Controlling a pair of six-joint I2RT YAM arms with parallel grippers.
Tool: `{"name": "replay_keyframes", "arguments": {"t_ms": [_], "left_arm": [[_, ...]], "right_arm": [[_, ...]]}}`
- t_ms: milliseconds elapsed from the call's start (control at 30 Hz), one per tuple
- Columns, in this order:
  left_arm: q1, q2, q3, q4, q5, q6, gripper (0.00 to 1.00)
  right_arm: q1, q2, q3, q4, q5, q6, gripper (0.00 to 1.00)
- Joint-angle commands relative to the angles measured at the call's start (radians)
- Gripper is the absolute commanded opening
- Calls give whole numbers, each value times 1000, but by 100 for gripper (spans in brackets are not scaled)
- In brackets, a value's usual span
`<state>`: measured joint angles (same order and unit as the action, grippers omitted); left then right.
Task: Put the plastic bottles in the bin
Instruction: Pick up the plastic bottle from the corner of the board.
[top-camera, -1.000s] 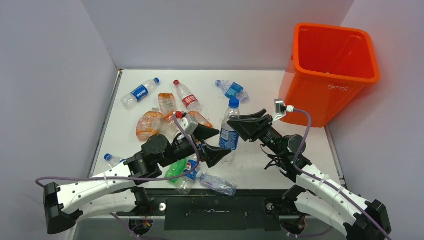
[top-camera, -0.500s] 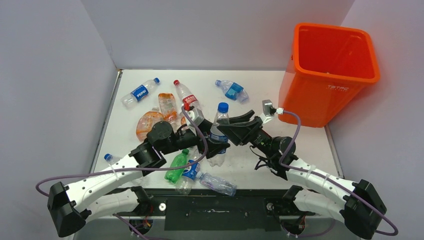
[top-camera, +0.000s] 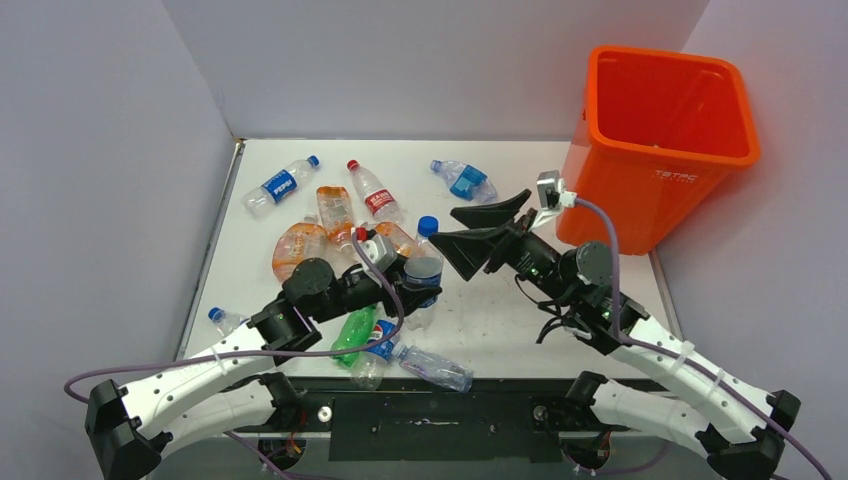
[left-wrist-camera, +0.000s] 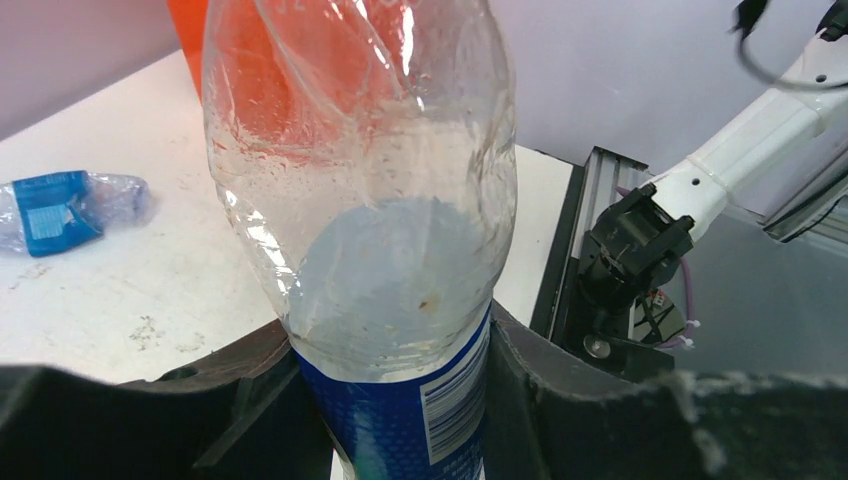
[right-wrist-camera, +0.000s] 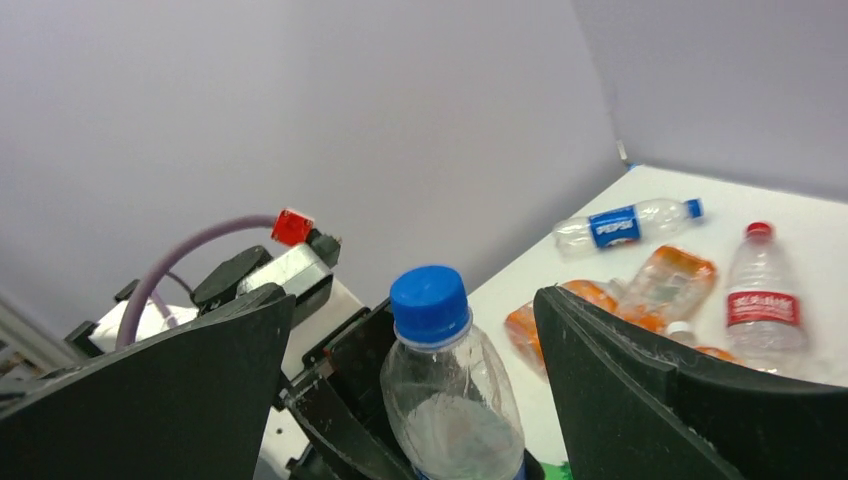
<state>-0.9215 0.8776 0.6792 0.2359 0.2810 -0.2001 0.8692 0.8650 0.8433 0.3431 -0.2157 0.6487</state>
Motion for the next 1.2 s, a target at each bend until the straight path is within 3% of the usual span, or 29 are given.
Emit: {"name": "replay_keyframes", "arguments": {"t_ms": [0, 233, 633, 967, 1033, 1067, 1133, 1167], "left_arm": [[0, -26, 10, 30, -38, 58, 31], [-18, -42, -13, 28, -77, 106, 30], [-41, -32, -15, 9, -101, 134, 29], [-42, -26, -18, 16, -108, 134, 32], [-42, -27, -21, 20, -115, 134, 35], [-43, -31, -22, 23, -120, 134, 40], [-44, -39, -29, 29, -137, 134, 57], [-46, -44, -35, 35, -149, 135, 73]], "right_arm": [[22, 24, 196, -368, 130, -206, 93], [42, 142, 347, -500, 178, -259, 85], [77, 195, 375, -508, 151, -279, 74], [82, 226, 380, -585, 150, -285, 25], [83, 241, 397, -614, 152, -286, 7], [83, 247, 405, -624, 154, -289, 6], [85, 248, 416, -634, 156, -298, 5], [84, 245, 422, -635, 165, -301, 5]]}}
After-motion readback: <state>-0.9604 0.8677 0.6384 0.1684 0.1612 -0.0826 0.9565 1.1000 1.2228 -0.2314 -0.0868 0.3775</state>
